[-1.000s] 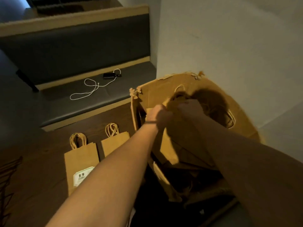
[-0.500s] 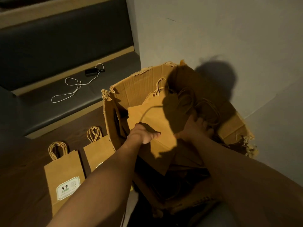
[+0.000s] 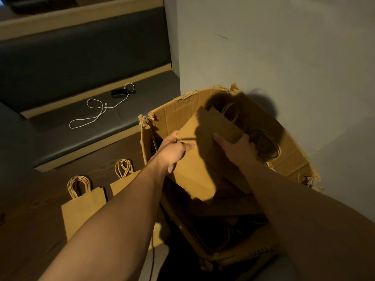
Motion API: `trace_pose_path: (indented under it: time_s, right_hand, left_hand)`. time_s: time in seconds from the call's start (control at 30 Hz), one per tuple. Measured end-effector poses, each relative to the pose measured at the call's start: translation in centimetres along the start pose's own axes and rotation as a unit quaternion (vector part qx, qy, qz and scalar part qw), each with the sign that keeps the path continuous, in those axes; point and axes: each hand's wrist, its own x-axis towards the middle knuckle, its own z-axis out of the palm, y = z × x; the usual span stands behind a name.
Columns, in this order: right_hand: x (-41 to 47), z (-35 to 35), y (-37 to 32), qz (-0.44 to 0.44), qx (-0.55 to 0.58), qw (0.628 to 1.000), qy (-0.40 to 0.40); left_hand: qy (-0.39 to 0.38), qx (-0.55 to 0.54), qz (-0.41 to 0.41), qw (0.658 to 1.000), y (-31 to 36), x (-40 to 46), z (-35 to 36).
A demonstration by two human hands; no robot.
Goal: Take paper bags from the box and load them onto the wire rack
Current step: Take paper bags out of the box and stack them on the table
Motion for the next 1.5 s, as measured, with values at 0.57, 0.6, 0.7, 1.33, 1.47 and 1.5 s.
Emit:
trace_pose_path:
  time_s: [0.57, 0.6, 0.7, 1.33, 1.47, 1.5]
  right_hand:
    - [-10.2, 4.8, -16.3, -0.246, 0.065, 0.967, -0.021]
    - [-11.2, 6.1, -17.3, -0.255, 0.027, 0.966, -0.041]
    - [-13.9, 10.6, -18.8, -0.308, -0.094, 0.946, -0.044]
    - [-21.0, 26.0, -15.7, -0.011, 0.329, 0.922, -0.206]
    - [-19.2, 24.2, -15.6, -0.032, 0.339, 0.916, -0.212]
    - [-18.7, 23.9, -15.4, -0.032, 0.339, 0.915, -0.216]
  left_hand:
    - [0.013, -0.195, 0.019, 0.980, 2.3, -10.6, -17.5]
    - [0.010, -0.216, 0.014, 0.976, 1.2, -11.5, -19.0]
    - [0.060, -0.250, 0.011, 0.966, -2.4, -13.6, -23.0]
    - [0.122, -0.442, -0.011, 0.889, -12.0, -19.9, -31.7]
    - [0.042, -0.512, 0.020, 0.858, -11.6, -19.0, -31.6]
    - [0.028, -0.529, 0.028, 0.848, -11.7, -18.7, -31.6]
